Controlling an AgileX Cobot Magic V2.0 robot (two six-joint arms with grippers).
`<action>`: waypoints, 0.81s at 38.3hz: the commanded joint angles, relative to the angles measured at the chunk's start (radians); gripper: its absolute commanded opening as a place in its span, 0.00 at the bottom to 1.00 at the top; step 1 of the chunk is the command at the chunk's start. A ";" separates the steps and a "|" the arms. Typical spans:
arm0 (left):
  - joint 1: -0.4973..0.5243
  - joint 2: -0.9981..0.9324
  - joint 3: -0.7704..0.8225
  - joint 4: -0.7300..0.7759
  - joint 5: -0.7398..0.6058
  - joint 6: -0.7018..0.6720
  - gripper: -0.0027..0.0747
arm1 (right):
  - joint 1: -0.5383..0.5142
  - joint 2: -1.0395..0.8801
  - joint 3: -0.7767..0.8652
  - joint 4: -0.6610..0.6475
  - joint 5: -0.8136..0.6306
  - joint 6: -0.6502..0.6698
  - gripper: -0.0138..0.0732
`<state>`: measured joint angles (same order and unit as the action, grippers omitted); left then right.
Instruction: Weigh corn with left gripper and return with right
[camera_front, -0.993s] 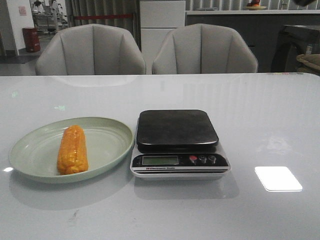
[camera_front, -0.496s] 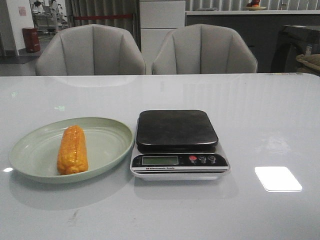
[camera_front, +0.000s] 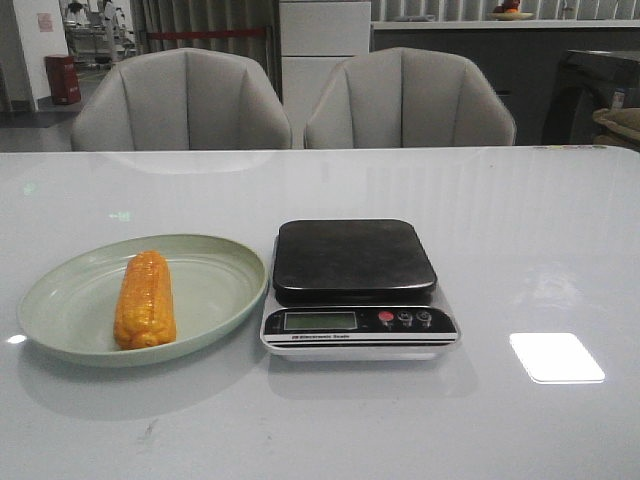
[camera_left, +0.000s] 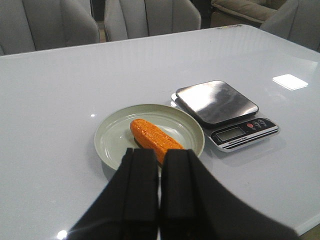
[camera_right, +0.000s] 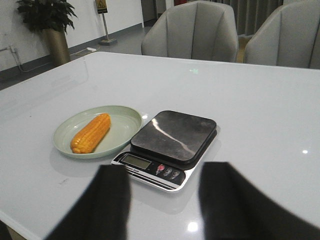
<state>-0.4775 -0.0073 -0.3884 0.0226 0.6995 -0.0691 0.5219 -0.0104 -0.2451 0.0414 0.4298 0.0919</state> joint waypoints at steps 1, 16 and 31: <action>0.001 -0.002 -0.024 -0.006 -0.084 0.001 0.18 | -0.006 -0.010 -0.025 -0.041 -0.074 -0.008 0.31; 0.001 -0.002 -0.024 -0.006 -0.084 0.001 0.18 | -0.006 -0.010 -0.025 -0.041 -0.081 -0.008 0.40; 0.001 -0.002 -0.024 -0.006 -0.084 0.001 0.18 | -0.006 -0.010 -0.025 -0.041 -0.081 -0.008 0.40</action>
<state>-0.4775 -0.0073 -0.3884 0.0226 0.6995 -0.0691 0.5219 -0.0104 -0.2451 0.0101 0.4317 0.0919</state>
